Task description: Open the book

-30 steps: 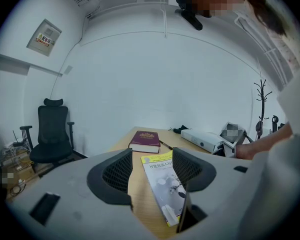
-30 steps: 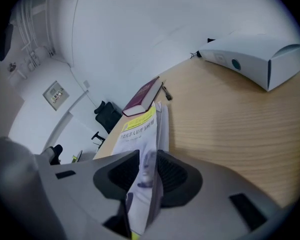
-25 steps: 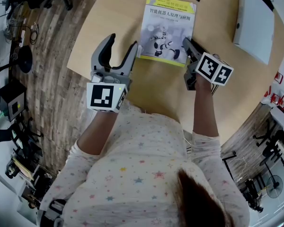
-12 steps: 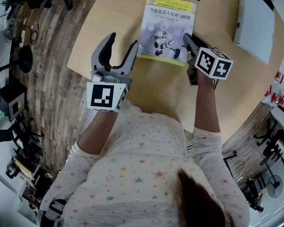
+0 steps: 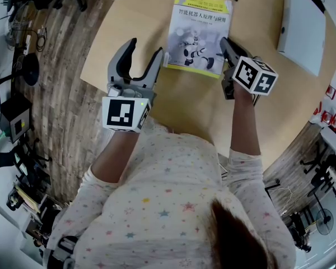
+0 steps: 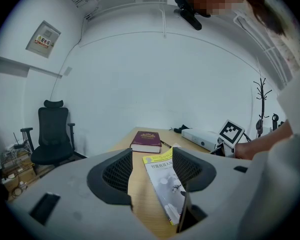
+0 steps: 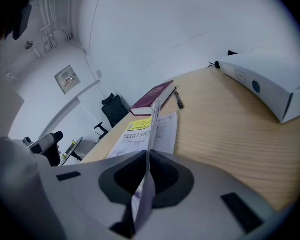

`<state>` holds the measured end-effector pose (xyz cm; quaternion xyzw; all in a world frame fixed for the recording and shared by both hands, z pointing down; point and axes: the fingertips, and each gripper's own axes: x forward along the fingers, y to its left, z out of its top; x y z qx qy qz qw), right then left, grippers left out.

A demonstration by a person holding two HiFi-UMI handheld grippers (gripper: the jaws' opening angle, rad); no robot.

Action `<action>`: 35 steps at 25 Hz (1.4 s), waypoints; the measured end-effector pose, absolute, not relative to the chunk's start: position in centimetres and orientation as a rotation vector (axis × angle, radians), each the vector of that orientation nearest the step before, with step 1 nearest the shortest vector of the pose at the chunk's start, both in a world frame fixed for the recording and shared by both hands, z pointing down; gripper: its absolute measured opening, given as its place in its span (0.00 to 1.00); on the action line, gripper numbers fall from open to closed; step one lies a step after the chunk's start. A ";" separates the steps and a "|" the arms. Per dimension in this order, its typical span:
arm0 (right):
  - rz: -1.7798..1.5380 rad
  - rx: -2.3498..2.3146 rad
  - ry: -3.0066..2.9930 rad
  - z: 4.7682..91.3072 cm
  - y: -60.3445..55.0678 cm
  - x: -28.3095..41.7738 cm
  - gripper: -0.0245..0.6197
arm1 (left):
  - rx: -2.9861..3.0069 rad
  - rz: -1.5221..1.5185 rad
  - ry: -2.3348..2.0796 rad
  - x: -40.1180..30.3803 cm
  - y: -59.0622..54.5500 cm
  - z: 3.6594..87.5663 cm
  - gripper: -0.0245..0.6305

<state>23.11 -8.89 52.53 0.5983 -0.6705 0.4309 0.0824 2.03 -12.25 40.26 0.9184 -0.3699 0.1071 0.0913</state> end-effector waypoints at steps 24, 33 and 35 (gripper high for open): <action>1.344 1.722 -2.235 46.7 -9.6 20.0 0.06 | 2.734 0.274 -1.206 -0.9 -12.3 37.8 0.42; 1.383 1.719 -2.289 44.4 -10.3 18.5 0.06 | 2.727 0.247 -1.243 -2.9 -12.1 36.4 0.42; 1.395 1.721 -2.298 44.0 -10.3 18.3 0.06 | 2.728 0.247 -1.247 -3.2 -12.1 36.3 0.42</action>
